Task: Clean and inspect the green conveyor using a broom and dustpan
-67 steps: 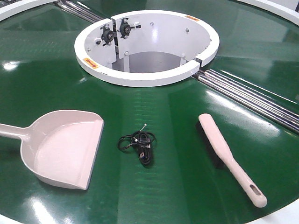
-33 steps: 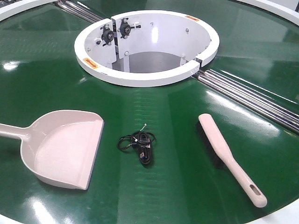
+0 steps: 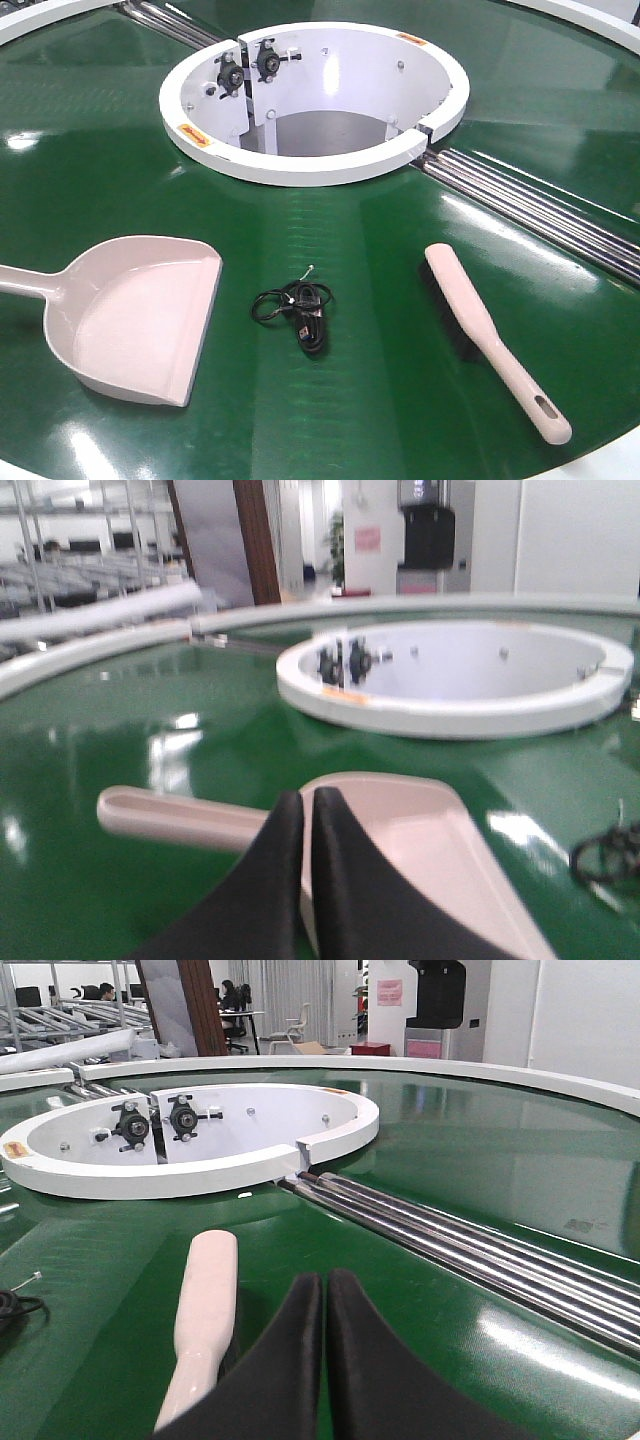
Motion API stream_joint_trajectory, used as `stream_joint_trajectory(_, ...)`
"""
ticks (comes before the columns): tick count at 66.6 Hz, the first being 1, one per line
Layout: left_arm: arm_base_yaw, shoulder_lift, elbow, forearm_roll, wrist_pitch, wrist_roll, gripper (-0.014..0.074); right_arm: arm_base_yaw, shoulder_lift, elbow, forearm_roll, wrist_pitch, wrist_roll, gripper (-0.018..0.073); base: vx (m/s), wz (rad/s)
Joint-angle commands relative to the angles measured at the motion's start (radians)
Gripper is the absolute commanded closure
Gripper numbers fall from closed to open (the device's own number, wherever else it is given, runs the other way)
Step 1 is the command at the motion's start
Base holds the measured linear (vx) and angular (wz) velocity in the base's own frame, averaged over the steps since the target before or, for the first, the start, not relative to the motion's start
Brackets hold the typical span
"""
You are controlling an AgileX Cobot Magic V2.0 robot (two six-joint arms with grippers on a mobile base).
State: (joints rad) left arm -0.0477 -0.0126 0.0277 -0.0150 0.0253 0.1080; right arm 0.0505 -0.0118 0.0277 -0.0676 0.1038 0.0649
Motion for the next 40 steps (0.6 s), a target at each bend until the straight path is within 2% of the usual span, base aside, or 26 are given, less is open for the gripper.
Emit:
stream_joint_trajectory(1, 0.004, -0.013, -0.039, -0.011, -0.173, -0.011, 0.0603, 0.001, -0.010, 0.004, -0.008, -0.077, -0.010, 0.0568, 0.00, 0.00)
stream_joint_trajectory(5, 0.004, -0.008, -0.095, -0.011, -0.167, -0.035, 0.0603, 0.001, -0.010, 0.004, -0.008, -0.077, -0.010, 0.0568, 0.00, 0.00)
stream_joint_trajectory(9, 0.004, 0.023, -0.190, -0.009, -0.114, -0.036, 0.0603, 0.001, -0.010, 0.004, -0.008, -0.077, -0.010, 0.0568, 0.00, 0.00)
stream_joint_trajectory(15, 0.004, 0.101, -0.312, -0.008, 0.012, -0.033, 0.0603, 0.001, -0.010, 0.004, -0.008, -0.077, -0.010, 0.0568, 0.00, 0.00)
stream_joint_trajectory(29, 0.004, 0.408, -0.552, 0.000, 0.314, -0.033, 0.0603, 0.001, -0.010, 0.004, -0.008, -0.077, -0.010, 0.0568, 0.00, 0.00)
stream_joint_trajectory(35, 0.004, 0.509, -0.597, -0.001, 0.378, -0.033, 0.0603, 0.001, -0.010, 0.004, -0.008, -0.077, -0.010, 0.0568, 0.00, 0.00)
stream_joint_trajectory(40, 0.004, 0.565, -0.601, -0.002, 0.386, -0.033, 0.0603, 0.001, -0.010, 0.004, -0.008, -0.077, -0.010, 0.0568, 0.00, 0.00)
